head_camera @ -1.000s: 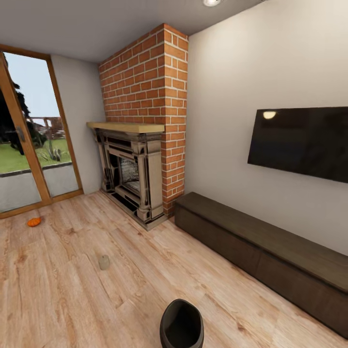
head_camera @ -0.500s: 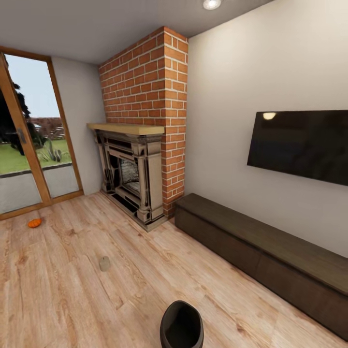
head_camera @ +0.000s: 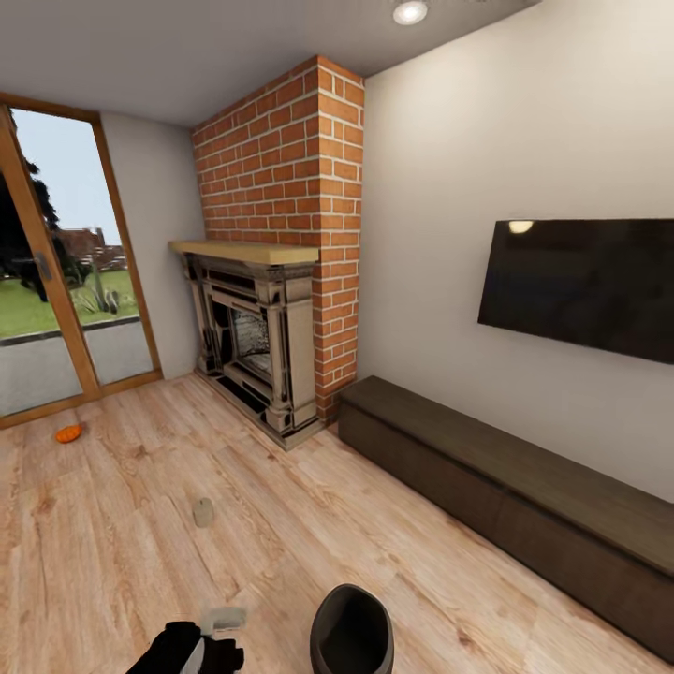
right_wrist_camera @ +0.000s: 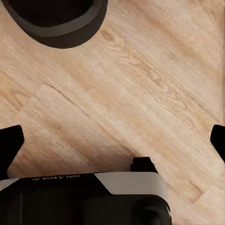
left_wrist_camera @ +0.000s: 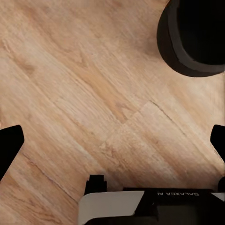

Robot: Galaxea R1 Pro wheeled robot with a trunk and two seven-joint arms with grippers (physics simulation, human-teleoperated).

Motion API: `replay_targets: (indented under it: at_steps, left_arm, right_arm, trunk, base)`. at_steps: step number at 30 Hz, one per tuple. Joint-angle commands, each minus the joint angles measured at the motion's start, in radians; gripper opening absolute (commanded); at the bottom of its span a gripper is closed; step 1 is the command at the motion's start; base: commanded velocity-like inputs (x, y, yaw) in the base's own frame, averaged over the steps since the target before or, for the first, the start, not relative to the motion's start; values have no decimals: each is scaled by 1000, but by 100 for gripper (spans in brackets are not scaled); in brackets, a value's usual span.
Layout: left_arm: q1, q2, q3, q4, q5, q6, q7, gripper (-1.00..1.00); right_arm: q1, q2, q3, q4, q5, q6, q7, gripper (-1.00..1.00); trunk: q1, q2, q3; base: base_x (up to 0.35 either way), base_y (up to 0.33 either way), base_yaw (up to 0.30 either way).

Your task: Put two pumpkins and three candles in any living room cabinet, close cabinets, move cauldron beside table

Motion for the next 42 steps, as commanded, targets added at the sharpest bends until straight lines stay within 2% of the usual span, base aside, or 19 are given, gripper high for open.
replay_targets:
  at_steps: [1,5,10,17,21,25,35,39,42]
  left_arm:
    - [-10,0,1,0,6,5,1,100]
    - [-27,-7,1,-4,6,3,3,100]
    - [-31,-25,0,-3,3,-5,4,100]
    - [-34,-33,0,-10,3,-46,5,100]
    - [-73,-34,2,-22,6,-47,5,100]
    - [-83,-36,6,-11,8,-52,4,100]
    - [-82,-67,7,-4,11,-56,-7,100]
    - [-80,-74,6,-4,11,-58,-13,100]
    - [-80,-84,3,21,7,-67,-15,100]
  right_arm:
    - [-21,0,0,0,-3,3,-6,100]
    - [-97,2,0,37,-3,-13,-7,100]
    - [-155,3,0,94,-1,-70,-7,100]
    - [-165,3,1,111,2,-87,-4,100]
    - [-165,2,2,115,1,-127,-3,100]
    - [-166,1,3,116,2,-163,-2,100]
    - [-166,2,4,115,0,-189,3,100]
    - [-165,1,5,116,-1,-227,3,100]
    - [-165,1,5,116,-1,-232,3,100]
  trunk:
    - [-4,6,2]
    - [-19,34,14]
    - [-38,69,30]
    - [-65,118,52]
    - [-80,146,64]
    - [-96,174,77]
    - [-134,244,108]
    - [-149,272,121]
    - [-161,293,130]
  base:
    - [0,0,0]
    - [0,0,0]
    - [0,0,0]
    - [0,0,0]
    - [0,0,0]
    - [0,0,0]
    - [0,0,0]
    - [0,0,0]
    - [0,0,0]
